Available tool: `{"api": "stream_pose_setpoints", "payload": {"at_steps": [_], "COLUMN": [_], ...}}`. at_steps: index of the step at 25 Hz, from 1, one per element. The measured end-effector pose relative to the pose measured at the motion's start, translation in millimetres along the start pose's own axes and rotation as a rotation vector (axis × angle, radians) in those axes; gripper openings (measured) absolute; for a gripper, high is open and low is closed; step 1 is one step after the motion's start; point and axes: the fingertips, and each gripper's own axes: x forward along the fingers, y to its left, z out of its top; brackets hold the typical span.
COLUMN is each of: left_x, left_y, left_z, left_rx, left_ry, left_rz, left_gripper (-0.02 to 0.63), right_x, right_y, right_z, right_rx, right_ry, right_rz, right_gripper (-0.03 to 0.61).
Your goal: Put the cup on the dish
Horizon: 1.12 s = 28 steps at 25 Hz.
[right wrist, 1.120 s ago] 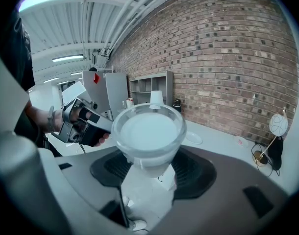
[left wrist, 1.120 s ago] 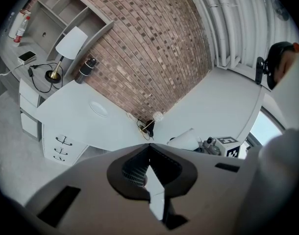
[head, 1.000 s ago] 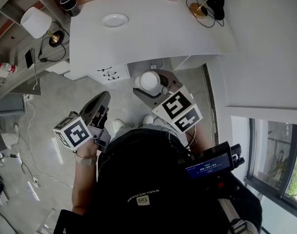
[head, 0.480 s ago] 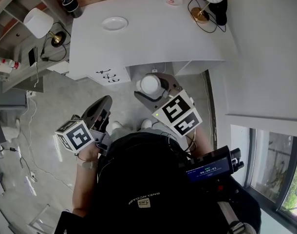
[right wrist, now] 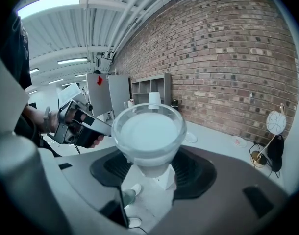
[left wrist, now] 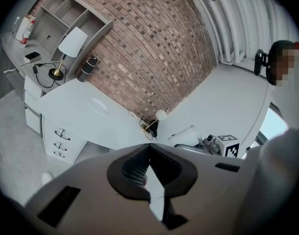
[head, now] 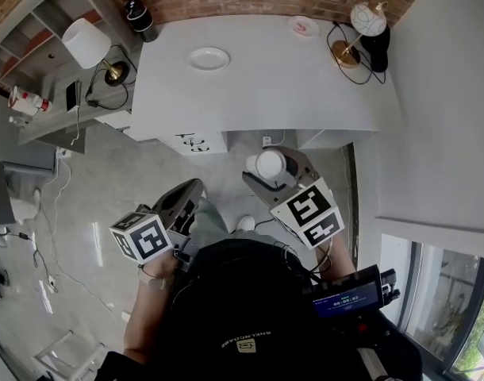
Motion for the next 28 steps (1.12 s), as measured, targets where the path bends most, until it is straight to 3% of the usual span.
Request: {"api": "stream_pose_setpoints", "payload": {"at_steps": [7,28], "left_x": [11,59], "left_y": [18,96], "left_z": [22,146], "left_rx": [-0.010,-0.009], "left_ry": [0.004,0.064], "left_rz": [-0.023,-0.104], "left_gripper": [0.006,0.006], "right_x": [19,114], "right_y": [-13,-79], "right_z": [9,85], "right_rx": [0.010,0.092], "right_ry": [0.010,0.014], "right_rz": [-0.020,-0.143], "right_gripper": [0.255,0.255]}}
